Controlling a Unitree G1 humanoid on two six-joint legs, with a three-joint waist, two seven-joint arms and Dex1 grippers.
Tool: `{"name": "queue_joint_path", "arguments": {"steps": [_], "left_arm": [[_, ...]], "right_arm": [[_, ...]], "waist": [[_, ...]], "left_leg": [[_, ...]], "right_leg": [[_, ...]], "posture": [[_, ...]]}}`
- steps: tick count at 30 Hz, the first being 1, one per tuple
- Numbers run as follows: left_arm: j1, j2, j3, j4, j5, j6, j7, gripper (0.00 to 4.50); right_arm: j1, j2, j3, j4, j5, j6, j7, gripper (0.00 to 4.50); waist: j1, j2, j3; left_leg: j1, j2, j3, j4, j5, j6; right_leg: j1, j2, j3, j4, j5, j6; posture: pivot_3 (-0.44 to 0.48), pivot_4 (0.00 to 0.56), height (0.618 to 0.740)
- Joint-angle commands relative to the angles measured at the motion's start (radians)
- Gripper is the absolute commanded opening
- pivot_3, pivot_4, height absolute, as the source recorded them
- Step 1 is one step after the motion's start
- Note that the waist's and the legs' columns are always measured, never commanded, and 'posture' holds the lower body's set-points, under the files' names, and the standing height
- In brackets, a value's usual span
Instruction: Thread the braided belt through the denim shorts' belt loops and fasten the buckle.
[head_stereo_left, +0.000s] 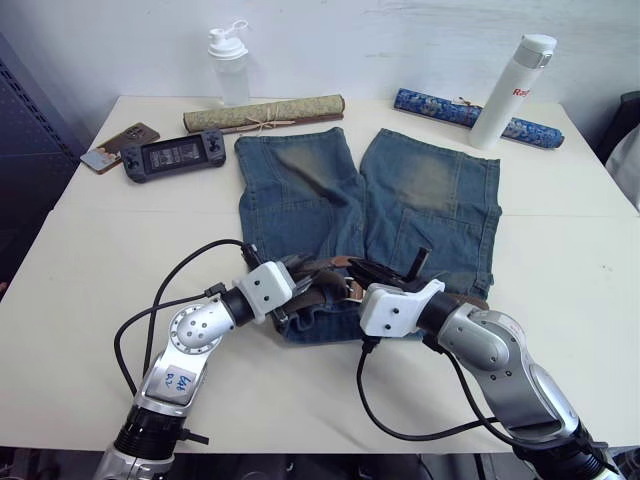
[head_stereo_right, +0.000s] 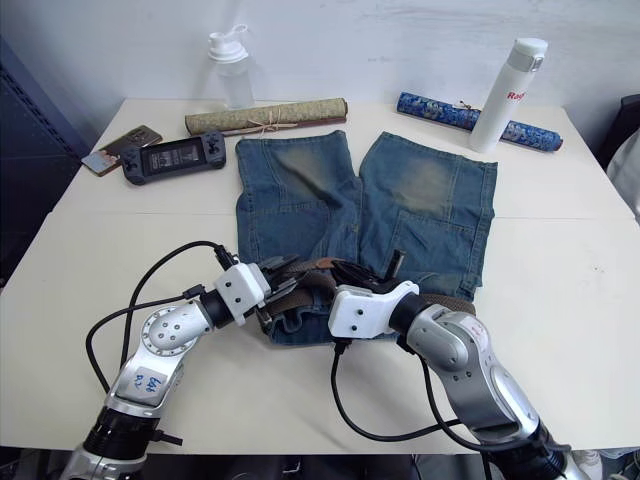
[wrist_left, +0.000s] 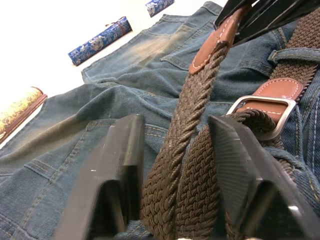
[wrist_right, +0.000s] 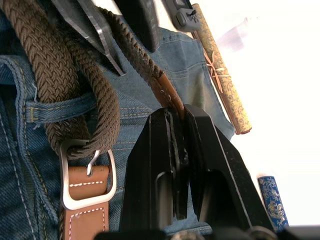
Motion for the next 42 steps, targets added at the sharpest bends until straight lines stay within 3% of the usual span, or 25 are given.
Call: {"name": "queue_joint_path", "arguments": {"steps": [1,14,18,23,29,42], "left_arm": [[-0.01,-0.002,-0.002,-0.042,-0.012,-0.014,-0.003,0.03],[-0.003,-0.013,0.012,-0.035,-0.013,-0.004,0.013,0.03],[-0.003,-0.015,0.029,-0.023,-0.027,-0.001,0.015,0.0],[-0.002,-0.034,0.063,-0.018,-0.078,0.061,0.03,0.0],[-0.025,-0.052,0.096,-0.034,-0.136,0.129,0.034,0.0],[-0.061,-0.076,0.159,-0.095,-0.239,0.235,0.053,0.0]], "right_arm": [[-0.001,0.004,-0.007,-0.03,-0.006,-0.024,0.006,0.0],[0.034,0.061,-0.044,-0.056,0.059,0.068,0.003,0.0],[0.073,0.103,-0.117,-0.101,0.106,0.139,-0.011,1.54],[0.23,0.042,-0.149,-0.156,0.132,0.138,0.033,4.02],[0.286,0.017,-0.081,-0.094,0.034,0.089,-0.018,4.02],[0.227,0.074,-0.006,0.064,-0.087,0.057,-0.118,4.02]], "waist": [[0.0,0.0,0.0],[0.0,0.0,0.0],[0.003,0.0,0.0],[0.002,0.0,0.0],[-0.003,0.0,0.0],[0.0,0.0,0.0]], "left_leg": [[0.0,0.0,0.0,0.0,0.0,0.0],[0.0,0.0,0.0,0.0,0.0,0.0],[0.0,0.0,0.0,0.001,0.0,0.0],[0.0,-0.001,0.0,0.0,0.0,0.001],[0.001,0.0,0.0,0.0,0.0,0.0],[0.001,0.0,0.001,0.001,0.001,0.0]], "right_leg": [[0.0,0.0,0.0,0.0,0.0,0.0],[0.0,0.0,0.0,0.001,0.0,0.0],[0.0,0.0,0.0,0.001,0.0,0.0],[0.001,0.0,0.0,0.001,0.0,0.0],[0.0,0.0,0.001,0.002,0.0,0.0],[0.001,0.001,0.001,0.001,0.0,0.0]], "posture": [[0.0,0.15,0.717],[0.0,0.15,0.717],[0.0,0.15,0.717],[0.0,0.15,0.717],[0.0,0.15,0.717],[0.0,0.15,0.717]]}}
